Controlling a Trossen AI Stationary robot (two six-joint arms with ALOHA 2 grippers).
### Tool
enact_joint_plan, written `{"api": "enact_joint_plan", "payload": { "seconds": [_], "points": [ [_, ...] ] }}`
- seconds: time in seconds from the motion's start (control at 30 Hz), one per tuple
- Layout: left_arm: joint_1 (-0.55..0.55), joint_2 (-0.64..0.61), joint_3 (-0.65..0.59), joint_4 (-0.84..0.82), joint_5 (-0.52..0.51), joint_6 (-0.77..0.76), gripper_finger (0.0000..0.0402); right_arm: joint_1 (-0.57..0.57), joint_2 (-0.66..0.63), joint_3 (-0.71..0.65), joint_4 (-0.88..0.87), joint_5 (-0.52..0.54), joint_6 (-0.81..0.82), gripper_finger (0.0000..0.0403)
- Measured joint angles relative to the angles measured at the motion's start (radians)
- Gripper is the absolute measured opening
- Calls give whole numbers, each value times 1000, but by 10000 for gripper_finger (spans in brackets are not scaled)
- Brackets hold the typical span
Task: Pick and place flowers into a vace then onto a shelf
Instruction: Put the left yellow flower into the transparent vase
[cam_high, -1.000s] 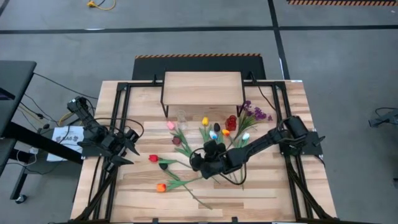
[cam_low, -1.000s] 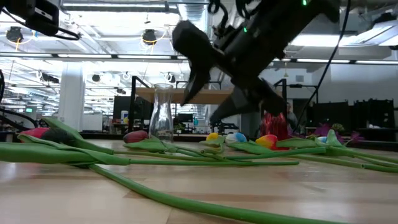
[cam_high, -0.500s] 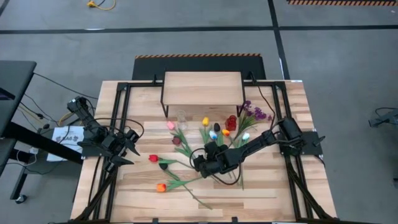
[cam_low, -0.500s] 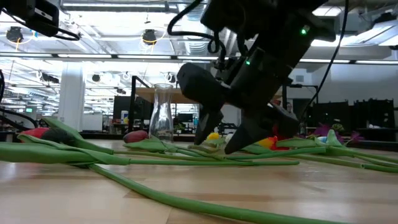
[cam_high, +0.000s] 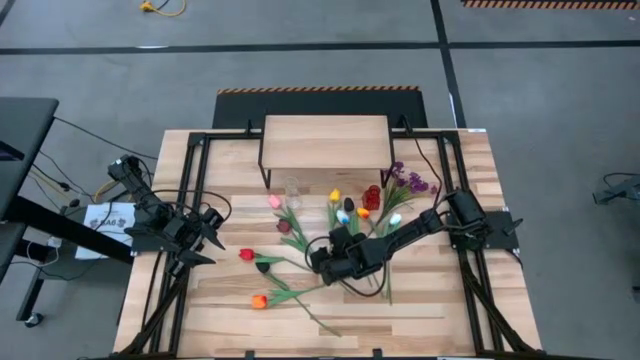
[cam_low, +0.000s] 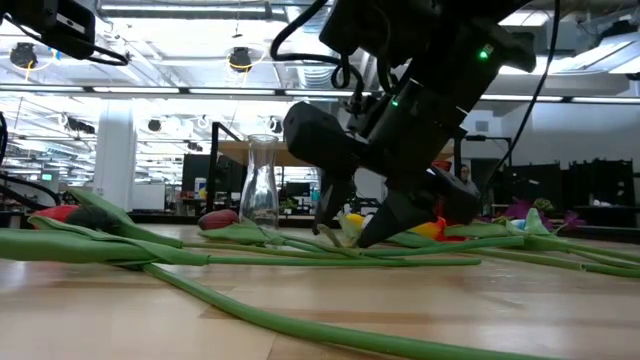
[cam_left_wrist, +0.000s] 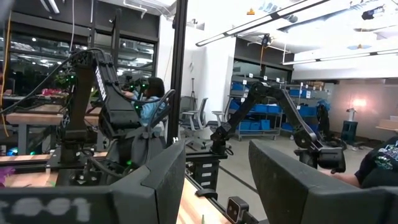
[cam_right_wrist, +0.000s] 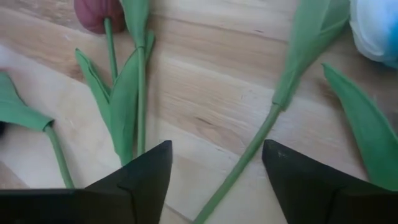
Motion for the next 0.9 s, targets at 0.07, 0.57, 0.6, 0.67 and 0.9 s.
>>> {"api": "enact_joint_plan", "payload": {
  "seconds": [0.07, 0.57, 0.6, 0.67, 0.9],
  "points": [
    [0, 0, 0, 0, 0, 0, 169, -3, 1, -1, -3, -8, 1, 206],
    [0, 0, 0, 1, 0, 0, 169, -18, 3, -2, -4, -22, 4, 21],
    [0, 0, 0, 1, 0, 0, 169, -17, 3, -2, -4, -20, 3, 22],
    [0, 0, 0, 1, 0, 0, 169, -12, 4, -2, -3, -8, 3, 15],
    [0, 0, 0, 1, 0, -6, 169, 12, 8, 0, -1, 42, 3, 6]
  ]
}}
